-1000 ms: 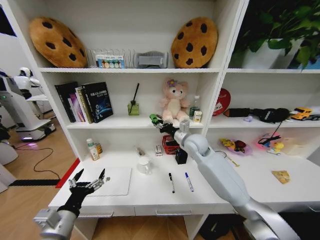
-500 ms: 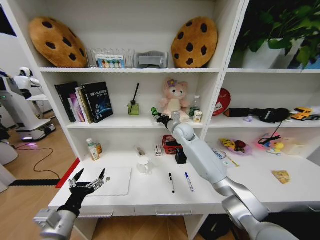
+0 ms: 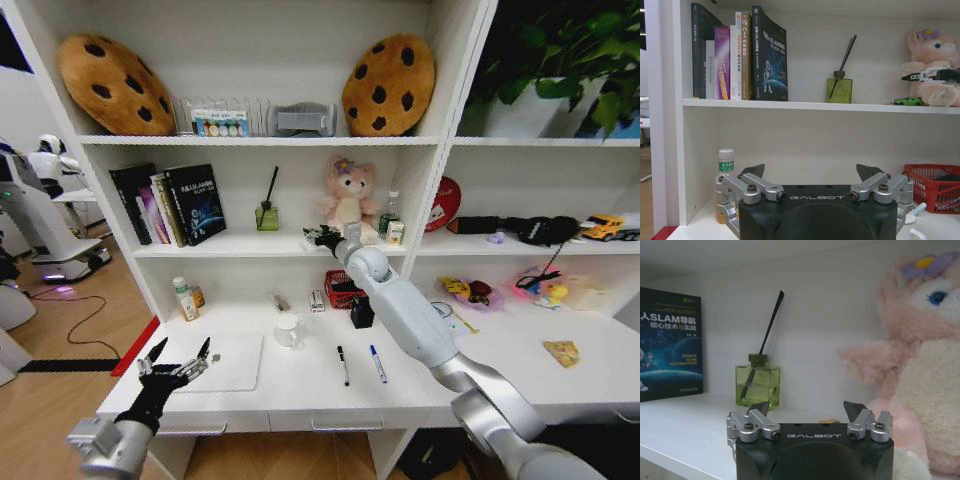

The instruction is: Organize the objects on the table.

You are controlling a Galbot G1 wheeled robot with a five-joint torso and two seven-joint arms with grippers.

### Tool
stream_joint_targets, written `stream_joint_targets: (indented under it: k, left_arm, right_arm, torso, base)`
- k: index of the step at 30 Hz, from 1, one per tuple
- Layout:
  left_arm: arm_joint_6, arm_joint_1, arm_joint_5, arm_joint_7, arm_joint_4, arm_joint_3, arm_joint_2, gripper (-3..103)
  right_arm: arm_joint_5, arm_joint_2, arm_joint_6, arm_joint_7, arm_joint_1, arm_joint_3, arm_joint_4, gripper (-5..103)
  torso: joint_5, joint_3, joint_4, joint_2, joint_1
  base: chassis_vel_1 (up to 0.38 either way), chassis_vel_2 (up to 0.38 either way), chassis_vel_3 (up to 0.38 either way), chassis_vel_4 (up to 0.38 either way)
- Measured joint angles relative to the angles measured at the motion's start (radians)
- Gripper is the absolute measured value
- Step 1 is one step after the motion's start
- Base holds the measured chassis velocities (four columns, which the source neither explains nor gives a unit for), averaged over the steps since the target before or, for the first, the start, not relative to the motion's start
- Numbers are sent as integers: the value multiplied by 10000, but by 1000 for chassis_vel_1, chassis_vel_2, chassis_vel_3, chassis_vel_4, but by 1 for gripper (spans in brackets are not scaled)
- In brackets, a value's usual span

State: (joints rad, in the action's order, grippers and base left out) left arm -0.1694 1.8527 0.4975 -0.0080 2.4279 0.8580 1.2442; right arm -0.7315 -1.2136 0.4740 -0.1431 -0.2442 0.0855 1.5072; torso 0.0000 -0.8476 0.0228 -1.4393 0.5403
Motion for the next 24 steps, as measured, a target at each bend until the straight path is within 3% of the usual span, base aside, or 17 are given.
stream_joint_targets:
  k: [2,6,8,11,15,17,20,24]
  left_arm:
    - [0,0,0,-2,0,0,0,100]
    - [0,0,0,-4,0,0,0,100]
    - [0,0,0,-2,-1,0,0,100]
    - [0,0,0,-5,0,0,-1,100]
    - [0,0,0,-4,0,0,0,100]
    - [0,0,0,-5,0,0,1,100]
    - [0,0,0,-2,0,0,0,100]
    - [0,1,0,-2,0,-1,0,100]
  right_arm:
    - [-573,579,284,-232,-281,120,1117,96]
    - [-1110,1305,514,-459,-718,187,2282,100]
    - [-1835,2175,900,-855,-1585,110,3685,100]
    - [-2132,2500,1033,-1026,-2083,-85,4307,100]
    - [-2577,3346,1431,-997,-4140,-1519,6113,100]
    - [-2550,3475,1452,-914,-4831,-1935,6351,100]
    - [-2005,3569,1246,-949,-7150,-2840,6591,100]
    - [-1910,3218,1233,-1592,-7969,-2991,6594,100]
  torso:
    - [0,1,3,0,0]
    - [1,1,3,0,0]
    - [1,1,6,0,-1]
    - [3,1,6,-1,-1]
    - [-2,3,3,-1,-2]
    - [-1,3,4,-2,-2]
    - [0,2,7,-1,-3]
    - [0,1,1,-1,-3]
  base:
    - [0,0,0,0]
    - [0,0,0,0]
    - [0,0,0,0]
    - [0,0,0,0]
    - [0,0,0,0]
    - [0,0,0,0]
    - [0,0,0,0]
    - [0,0,0,0]
